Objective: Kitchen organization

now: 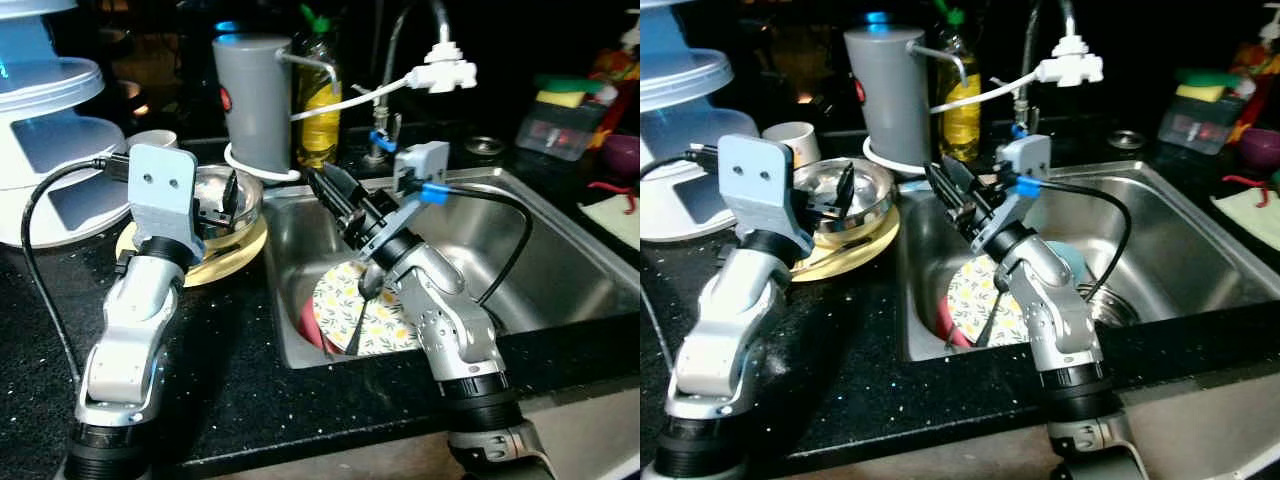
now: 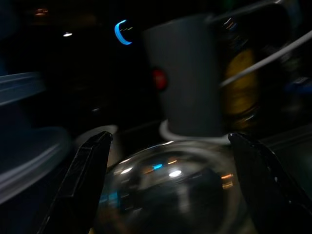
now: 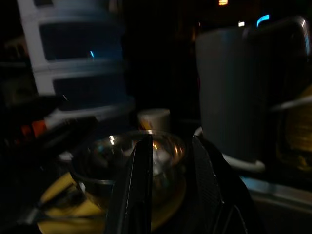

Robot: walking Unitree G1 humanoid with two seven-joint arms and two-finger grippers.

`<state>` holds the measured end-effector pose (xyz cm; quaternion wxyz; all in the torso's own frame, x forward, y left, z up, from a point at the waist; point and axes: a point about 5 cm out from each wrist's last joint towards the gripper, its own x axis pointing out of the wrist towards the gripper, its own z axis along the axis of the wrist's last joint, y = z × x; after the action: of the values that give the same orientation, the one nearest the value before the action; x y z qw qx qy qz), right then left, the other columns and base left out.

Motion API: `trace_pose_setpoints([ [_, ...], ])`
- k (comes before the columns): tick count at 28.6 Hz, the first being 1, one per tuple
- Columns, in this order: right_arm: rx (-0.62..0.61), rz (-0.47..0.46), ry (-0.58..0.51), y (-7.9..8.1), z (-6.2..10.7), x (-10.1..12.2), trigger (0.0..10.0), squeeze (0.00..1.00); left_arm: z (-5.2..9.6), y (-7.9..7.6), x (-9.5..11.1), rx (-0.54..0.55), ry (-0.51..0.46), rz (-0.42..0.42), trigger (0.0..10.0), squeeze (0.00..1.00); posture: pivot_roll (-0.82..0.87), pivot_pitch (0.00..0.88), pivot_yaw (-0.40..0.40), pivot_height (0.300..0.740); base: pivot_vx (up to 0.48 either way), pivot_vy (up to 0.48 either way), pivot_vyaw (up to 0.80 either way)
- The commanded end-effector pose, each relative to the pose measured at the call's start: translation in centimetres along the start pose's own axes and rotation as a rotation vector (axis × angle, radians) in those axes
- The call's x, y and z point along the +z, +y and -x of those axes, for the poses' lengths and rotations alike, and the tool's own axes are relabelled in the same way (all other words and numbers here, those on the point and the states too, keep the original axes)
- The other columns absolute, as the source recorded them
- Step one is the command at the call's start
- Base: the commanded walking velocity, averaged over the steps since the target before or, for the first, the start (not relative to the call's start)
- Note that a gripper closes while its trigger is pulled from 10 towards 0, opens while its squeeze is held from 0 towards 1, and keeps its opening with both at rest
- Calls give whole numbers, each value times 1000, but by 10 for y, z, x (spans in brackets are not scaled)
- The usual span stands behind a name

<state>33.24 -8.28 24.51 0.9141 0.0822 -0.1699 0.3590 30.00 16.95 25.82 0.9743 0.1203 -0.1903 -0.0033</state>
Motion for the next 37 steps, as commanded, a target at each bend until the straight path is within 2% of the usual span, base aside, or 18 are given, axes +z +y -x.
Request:
trace_pose_setpoints([
  [1, 19, 15, 21, 3, -1, -2, 10000, 0, -2, 4, -4, 7, 30, -39, 10000, 0, 54, 0, -13, 740, 0, 0, 0],
  [5, 31, 36, 38, 4, -1, -3, 10000, 0, -4, 10, -11, -12, 75, -81, 10000, 0, 51, 0, -12, 740, 0, 0, 0],
  [8, 56, 120, 97, 6, 1, -9, 10000, 0, -10, 10, -10, -136, 77, -204, 10000, 0, 53, 0, -15, 740, 0, 0, 0],
  [9, 56, 120, 97, 6, 1, -9, 10000, 0, -10, 10, -10, -136, 77, -204, 10000, 0, 53, 0, -15, 740, 0, 0, 0],
  [11, 60, 133, 112, 6, 1, -11, 10000, 0, -17, 18, -1, -219, 49, -364, 10000, 0, 55, 0, -14, 740, 0, 0, 0],
  [12, 60, 133, 112, 6, 1, -11, 10000, 0, -17, 18, -1, -219, 49, -364, 10000, 0, 55, 0, -14, 740, 0, 0, 0],
  [13, 61, 138, 118, 6, 1, -11, 10000, 0, -20, 22, 2, -262, 47, -417, 10000, 0, 55, 0, -14, 740, 0, 0, 0],
  [14, 61, 138, 118, 6, 1, -11, 10000, 0, -20, 22, 2, -262, 47, -417, 10000, 0, 55, 0, -14, 740, 0, 0, 0],
  [15, 62, 148, 125, 6, 1, -12, 10000, 0, -22, 24, 5, -342, 42, -494, 10000, 0, 55, 0, -13, 740, 0, 0, 0],
  [16, 62, 148, 125, 6, 1, -12, 10000, 0, -22, 24, 5, -342, 42, -494, 10000, 0, 55, 0, -13, 740, 0, 0, 0],
  [18, 63, 154, 130, 6, 1, -13, 10000, 0, -21, 26, 5, -512, 79, -574, 10000, 0, 58, 0, -14, 740, 0, 0, 0],
  [20, 64, 155, 133, 7, 1, -13, 10000, 0, -20, 29, 5, -604, 125, -588, 10000, 0, 53, 0, -11, 740, 0, 0, 0],
  [21, 64, 155, 133, 7, 1, -13, 10000, 0, -20, 29, 5, -604, 125, -588, 10000, 0, 53, 0, -11, 740, 0, 0, 0],
  [25, 65, 176, 147, 7, 3, -14, 10000, 0, -14, 35, -4, -774, 255, -640, 10000, 0, 51, 0, -9, 740, 0, 0, 0],
  [30, 85, 185, 150, 10, 5, -13, 10000, 0, -20, 48, -8, -833, 328, -701, 10000, 0, 43, 0, -4, 740, 0, 0, 0],
  [37, 125, 172, 143, 16, 7, -12, 10000, 0, -33, 48, -5, -873, 310, -712, 10000, 0, 37, 0, 2, 740, 0, 0, 0],
])
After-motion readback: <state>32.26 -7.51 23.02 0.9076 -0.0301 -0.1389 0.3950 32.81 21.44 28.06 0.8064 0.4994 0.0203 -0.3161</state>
